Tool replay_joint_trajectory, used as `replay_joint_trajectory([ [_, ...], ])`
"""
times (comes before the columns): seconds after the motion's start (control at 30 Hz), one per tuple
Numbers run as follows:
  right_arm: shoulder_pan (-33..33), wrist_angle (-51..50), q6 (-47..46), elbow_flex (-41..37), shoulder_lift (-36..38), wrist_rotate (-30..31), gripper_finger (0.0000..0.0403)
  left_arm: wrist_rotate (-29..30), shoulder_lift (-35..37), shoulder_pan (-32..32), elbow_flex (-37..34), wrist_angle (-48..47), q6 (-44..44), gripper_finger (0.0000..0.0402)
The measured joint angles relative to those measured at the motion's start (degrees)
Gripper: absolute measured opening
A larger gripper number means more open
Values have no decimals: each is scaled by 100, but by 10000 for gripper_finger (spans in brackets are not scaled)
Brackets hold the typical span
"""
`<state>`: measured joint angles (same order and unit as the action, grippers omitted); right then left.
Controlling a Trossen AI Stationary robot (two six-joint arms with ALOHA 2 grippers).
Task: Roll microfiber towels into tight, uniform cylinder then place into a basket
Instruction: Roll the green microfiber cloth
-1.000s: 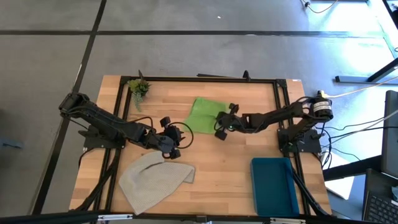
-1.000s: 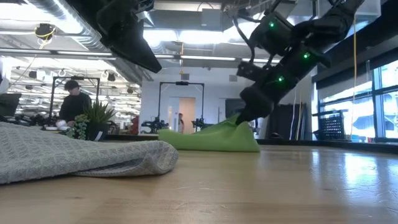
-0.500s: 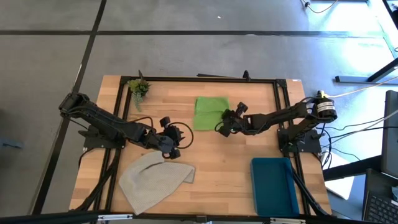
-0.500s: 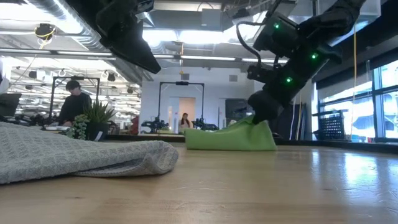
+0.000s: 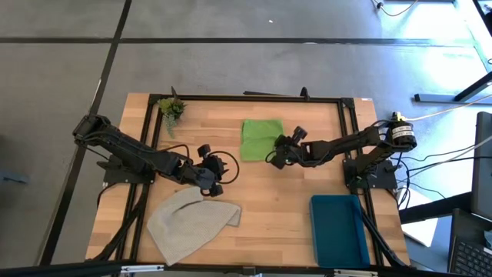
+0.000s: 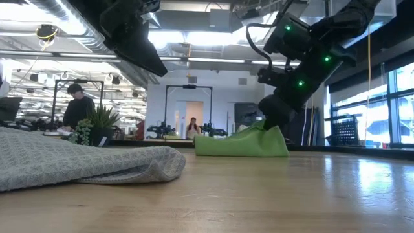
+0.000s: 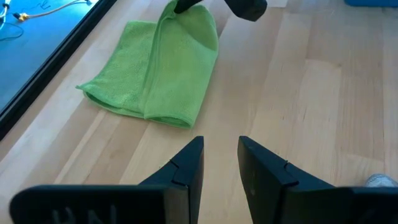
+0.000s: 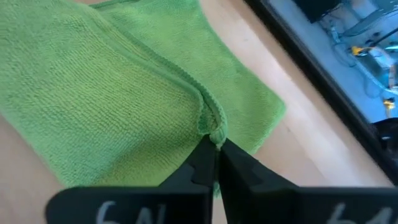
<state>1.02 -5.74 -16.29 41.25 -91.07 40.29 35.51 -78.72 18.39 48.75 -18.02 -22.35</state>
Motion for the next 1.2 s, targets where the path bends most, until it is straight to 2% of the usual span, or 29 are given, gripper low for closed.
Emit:
replay_joint_trajectory([
  [0.3,124,4,-28,0,0,-97,58,0,0,0,0,0,0,92],
  [0.6,440,-6,45,12,-1,-139,146,0,0,0,0,-1,-7,92],
  [0.77,516,-201,131,396,-7,-216,170,-1,0,0,0,0,-9,92],
  [0.83,518,-385,123,637,-7,-588,173,-1,0,0,0,-2,-9,92],
  [0.93,514,-268,275,857,-7,-1704,174,0,0,0,0,-2,-13,92],
  [1.03,510,151,470,754,-39,-2685,174,-2,0,0,0,-3,-22,92],
  [1.1,509,251,470,657,-141,-2836,174,-2,0,0,0,-4,-22,92],
  [1.2,526,238,454,592,-391,-2644,174,-2,0,0,0,-11,-22,92],
])
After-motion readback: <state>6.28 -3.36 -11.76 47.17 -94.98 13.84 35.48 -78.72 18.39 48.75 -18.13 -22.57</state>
